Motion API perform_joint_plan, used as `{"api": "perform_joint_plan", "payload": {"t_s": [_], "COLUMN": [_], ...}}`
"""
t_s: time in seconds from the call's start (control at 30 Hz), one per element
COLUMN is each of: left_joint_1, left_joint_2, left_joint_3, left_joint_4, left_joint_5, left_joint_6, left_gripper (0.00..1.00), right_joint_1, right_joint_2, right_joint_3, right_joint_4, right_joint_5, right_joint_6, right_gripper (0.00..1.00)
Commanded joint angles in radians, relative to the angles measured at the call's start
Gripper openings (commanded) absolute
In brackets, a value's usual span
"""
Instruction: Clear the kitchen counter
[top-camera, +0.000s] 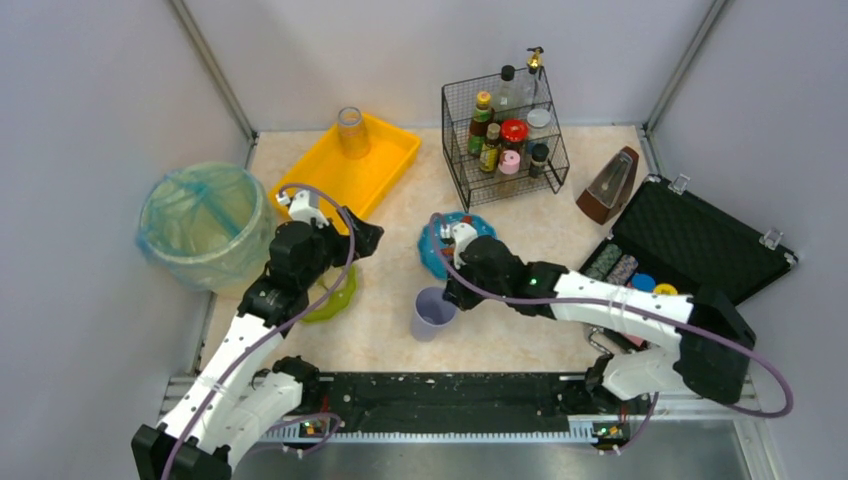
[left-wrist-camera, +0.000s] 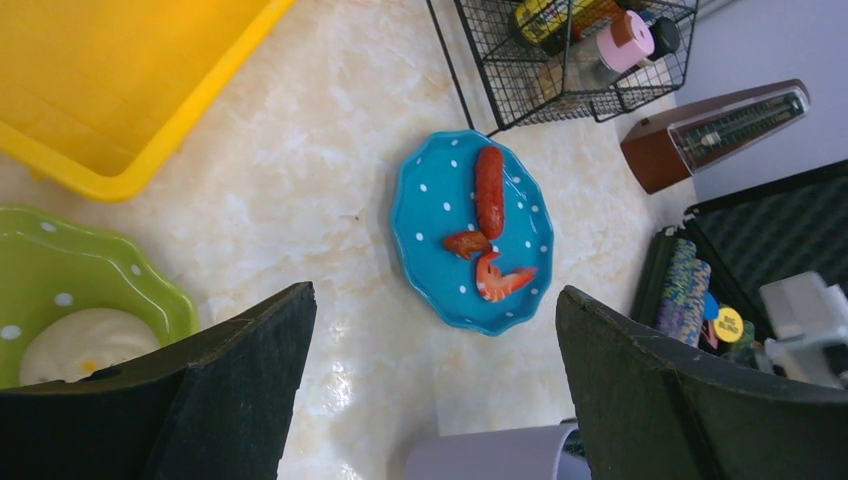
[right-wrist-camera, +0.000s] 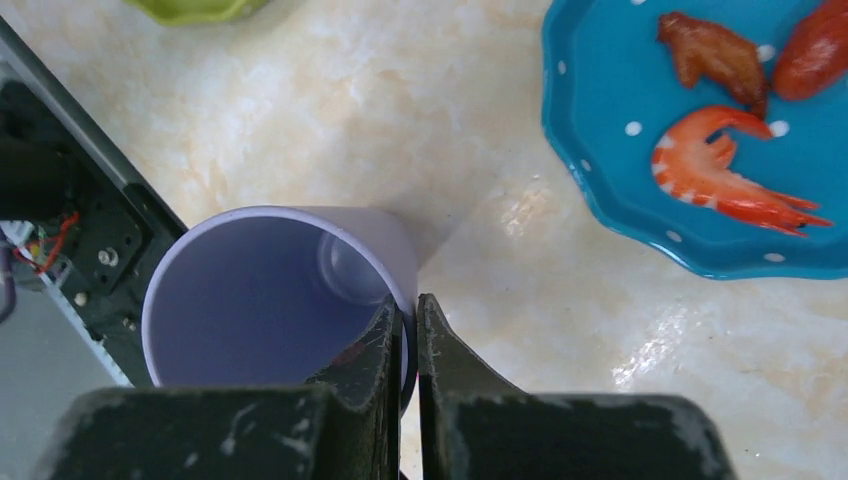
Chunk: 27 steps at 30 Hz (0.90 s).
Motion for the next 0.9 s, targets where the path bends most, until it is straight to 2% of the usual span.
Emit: {"api": "perform_joint_plan", "payload": {"t_s": [0.0, 0.23, 0.4, 0.53, 0.7, 0.87], "left_joint_1": [-0.005, -0.007, -0.021, -0.034, -0.056, -0.076], "left_joint_2": [-0.032, -0.063, -0.05, -0.03, -0.011, 0.029], "left_joint_3": [-0.027, -0.114, -0.117, -0.113, -0.141, -0.129], "left_joint_4": [0.065, 0.251, 0.313, 0.367, 0.491, 0.528], "left_joint_5": [0.088, 0.239, 0.299, 0.329, 0.349, 0.351], "left_joint_6": [-0.037, -0.189, -0.303, -0.389, -0.547, -0.621], "left_gripper": [0.94, 0.94, 0.94, 0.94, 0.94, 0.95], "right_joint_1": [-0.065, -0.116, -0.117, -0.117, -0.117, -0.116], "right_joint_2": [-0.187, -0.495, -0.612, -0.603, -0.514, -0.423], "right_joint_3": [-0.114, -0.425, -0.571, -0.651, -0.681, -0.659], "right_joint_4": [0.264, 0.704, 0.954, 1.173, 1.39, 1.521], "right_joint_5": [-0.057, 0.025, 0.121, 0.143, 0.135, 0.12], "right_joint_6": [0.072, 0.132, 0.114, 0.113, 0.114, 0.102], "right_gripper": [0.0, 0.0, 0.0, 0.0, 0.0, 0.0]}}
